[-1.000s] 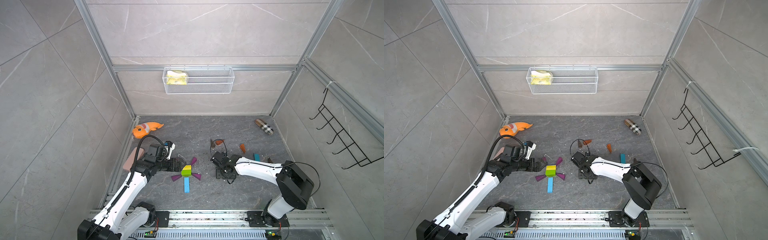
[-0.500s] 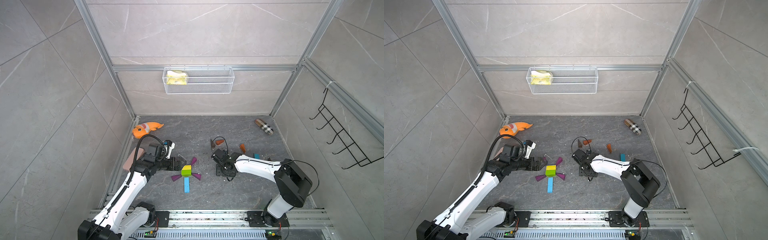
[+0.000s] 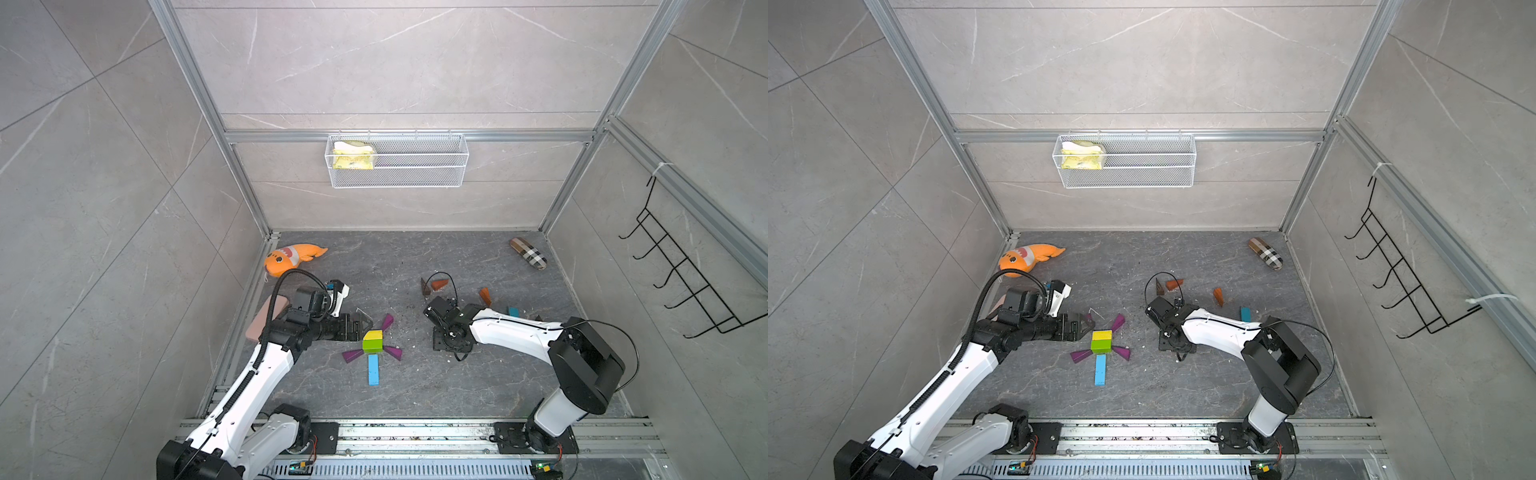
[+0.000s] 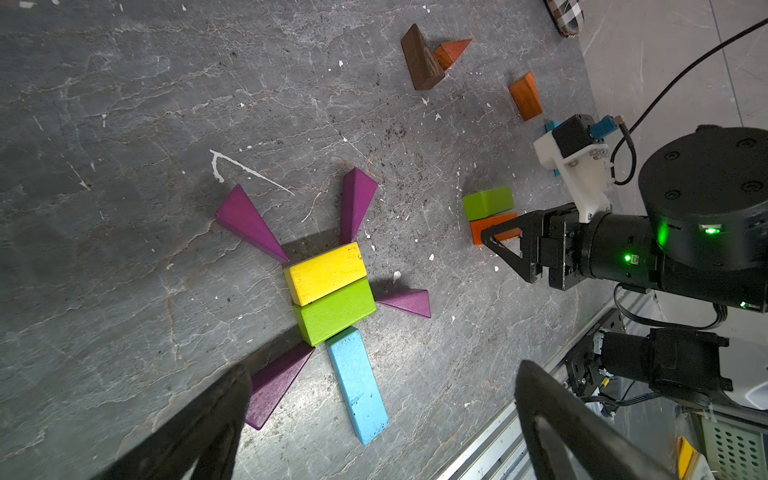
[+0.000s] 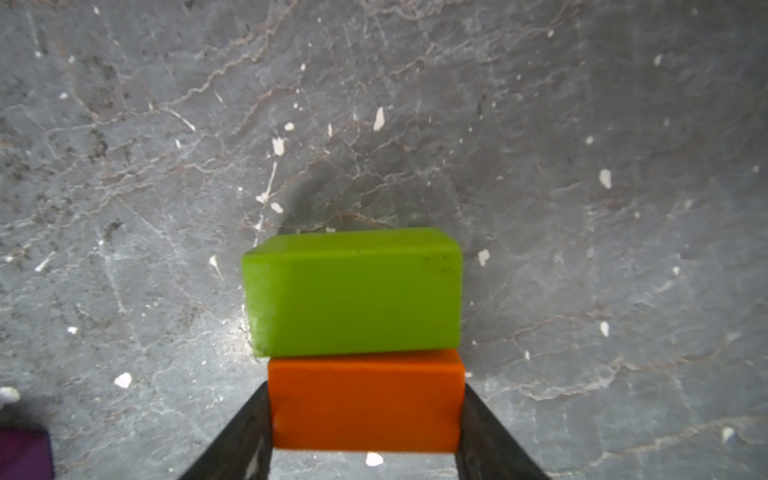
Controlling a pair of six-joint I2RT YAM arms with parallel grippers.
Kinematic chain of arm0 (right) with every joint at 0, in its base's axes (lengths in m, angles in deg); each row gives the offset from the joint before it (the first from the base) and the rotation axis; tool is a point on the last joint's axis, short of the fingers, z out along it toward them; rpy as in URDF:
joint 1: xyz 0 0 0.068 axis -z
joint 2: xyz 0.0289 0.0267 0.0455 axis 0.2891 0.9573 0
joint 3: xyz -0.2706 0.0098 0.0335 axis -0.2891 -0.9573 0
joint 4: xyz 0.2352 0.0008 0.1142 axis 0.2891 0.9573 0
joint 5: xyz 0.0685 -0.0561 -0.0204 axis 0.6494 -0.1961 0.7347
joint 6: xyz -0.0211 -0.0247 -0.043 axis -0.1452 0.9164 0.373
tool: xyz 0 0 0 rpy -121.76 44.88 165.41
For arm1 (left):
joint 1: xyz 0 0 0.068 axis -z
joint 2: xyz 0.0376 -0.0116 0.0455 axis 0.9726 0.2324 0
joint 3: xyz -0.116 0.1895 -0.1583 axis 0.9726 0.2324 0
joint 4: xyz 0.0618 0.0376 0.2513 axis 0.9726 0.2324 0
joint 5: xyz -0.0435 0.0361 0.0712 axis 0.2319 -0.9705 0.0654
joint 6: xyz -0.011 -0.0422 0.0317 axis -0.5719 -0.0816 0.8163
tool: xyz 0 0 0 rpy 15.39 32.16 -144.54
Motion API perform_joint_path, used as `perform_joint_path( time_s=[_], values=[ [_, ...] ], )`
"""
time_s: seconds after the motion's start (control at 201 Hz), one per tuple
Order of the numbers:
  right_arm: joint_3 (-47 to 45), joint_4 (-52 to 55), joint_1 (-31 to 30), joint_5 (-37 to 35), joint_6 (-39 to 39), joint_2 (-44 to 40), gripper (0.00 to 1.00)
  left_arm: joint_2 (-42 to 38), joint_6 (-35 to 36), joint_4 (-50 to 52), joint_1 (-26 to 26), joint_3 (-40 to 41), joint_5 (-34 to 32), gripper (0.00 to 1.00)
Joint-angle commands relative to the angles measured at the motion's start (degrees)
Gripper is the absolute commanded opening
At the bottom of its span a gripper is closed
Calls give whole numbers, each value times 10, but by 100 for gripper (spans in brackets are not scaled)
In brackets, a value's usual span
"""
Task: Assemble a small pinwheel with building blocks
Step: Assemble the building block at the center of the board.
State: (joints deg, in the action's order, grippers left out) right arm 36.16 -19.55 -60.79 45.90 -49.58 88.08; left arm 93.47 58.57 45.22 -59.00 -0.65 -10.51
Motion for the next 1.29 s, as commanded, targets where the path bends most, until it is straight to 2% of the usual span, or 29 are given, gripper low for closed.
perform_joint_path(
  time_s=[0.0, 0.403, 0.632, 0.851, 1.025, 1.085, 1.15, 1.215, 1.289],
  values=[
    [8, 8, 5, -11, 10, 18, 63, 1, -10, -18, -6, 2, 19, 100],
    [19, 16, 5, -15, 21, 29, 65, 7, -9, -19, -11, 3, 23, 100],
    [19, 19, 4, -19, 20, 29, 83, 8, -9, -20, -13, 4, 27, 100],
    [19, 17, 4, -24, 28, 11, 88, 2, 1, -34, -12, 6, 37, 100],
    [44, 26, 8, -30, 84, -67, 95, 5, 4, -104, -11, 17, 34, 100],
    [53, 23, 19, -20, 117, -96, 100, 41, 6, -110, 4, -3, 3, 96],
    [63, 23, 41, 5, 152, -116, 100, 98, 25, -95, 54, -48, -83, 93],
    [66, 15, 65, 34, 193, -129, 100, 177, 39, -75, 109, -114, -182, 91],
    [61, 3, 96, 68, 237, -136, 100, 277, 23, -52, 132, -206, -228, 88]
  ],
)
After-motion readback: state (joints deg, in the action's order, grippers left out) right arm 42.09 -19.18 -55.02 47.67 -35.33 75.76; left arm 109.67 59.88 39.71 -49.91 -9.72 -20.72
